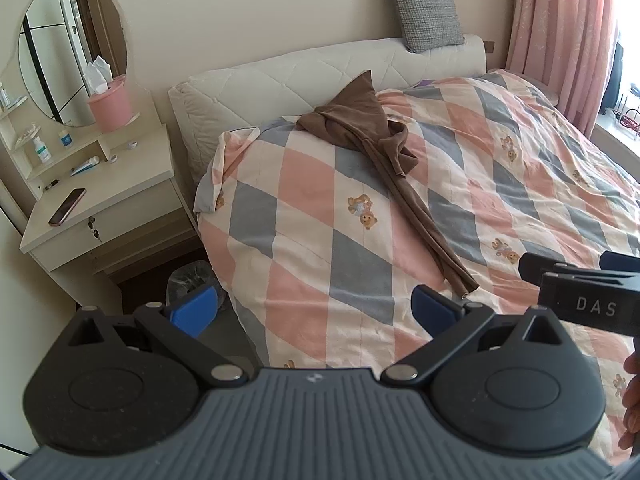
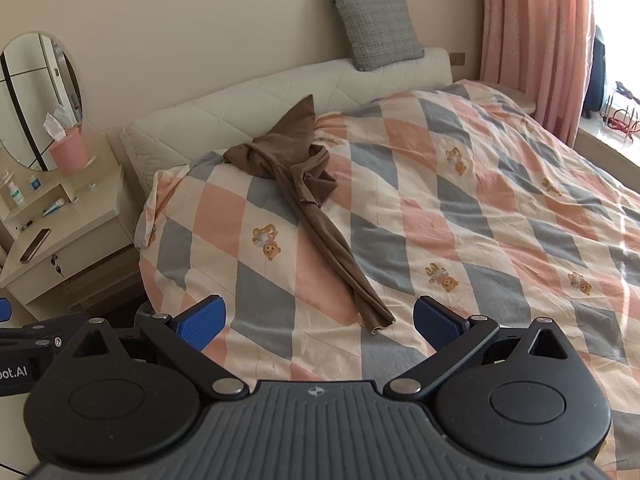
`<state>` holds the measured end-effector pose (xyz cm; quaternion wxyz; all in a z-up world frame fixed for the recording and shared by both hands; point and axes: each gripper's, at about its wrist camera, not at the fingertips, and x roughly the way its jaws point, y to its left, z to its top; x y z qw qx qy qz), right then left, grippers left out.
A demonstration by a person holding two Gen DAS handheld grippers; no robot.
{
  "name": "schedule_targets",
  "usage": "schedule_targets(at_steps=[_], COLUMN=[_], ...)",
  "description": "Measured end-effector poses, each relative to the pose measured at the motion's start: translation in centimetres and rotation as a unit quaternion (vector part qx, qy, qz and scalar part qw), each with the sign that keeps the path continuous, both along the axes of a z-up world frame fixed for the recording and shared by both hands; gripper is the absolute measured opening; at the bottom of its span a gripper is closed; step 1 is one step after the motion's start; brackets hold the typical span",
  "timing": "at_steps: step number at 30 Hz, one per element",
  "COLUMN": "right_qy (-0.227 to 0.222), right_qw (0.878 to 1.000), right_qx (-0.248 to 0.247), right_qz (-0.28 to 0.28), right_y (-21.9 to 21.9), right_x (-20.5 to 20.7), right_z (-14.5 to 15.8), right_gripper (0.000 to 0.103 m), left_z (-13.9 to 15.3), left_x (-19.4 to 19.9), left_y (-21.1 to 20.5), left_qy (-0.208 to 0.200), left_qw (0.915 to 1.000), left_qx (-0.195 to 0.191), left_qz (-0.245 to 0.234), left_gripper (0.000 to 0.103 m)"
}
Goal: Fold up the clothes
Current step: 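Move both grippers toward the crumpled brown shirt near the pillow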
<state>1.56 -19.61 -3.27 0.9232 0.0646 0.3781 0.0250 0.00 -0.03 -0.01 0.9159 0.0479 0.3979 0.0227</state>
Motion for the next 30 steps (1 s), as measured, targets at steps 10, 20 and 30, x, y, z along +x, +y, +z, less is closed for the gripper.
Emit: schedule_targets(at_steps=[10,20,30], right_qy=[0.002,0.009,0.015], right_qw=[1.0,1.0,0.999], right_qx=[0.002,0.006,-0.003], right_qz=[-0.001,-0.014,-0.029], right_y=[-0.3,-1.1,-1.1], right_x=[0.1,0.4,1.9], right_z=[-0.5,-0.9,-1.0], right_gripper=[0.103,0.103,0.103], left_z=[0.0,-1.0,-2.5], left_x=[0.0,1.0,3.1], left_y=[-0.4,-1.5,-1.1], left_qy=[-0.004,0.014,0.049], left_qw=[1.0,0.9998,0.998], left_qx=[-0.003,0.009,-0.008], left_qz=[-0.004,-0.014,-0.04], left_gripper=[0.102,0.102,0.102])
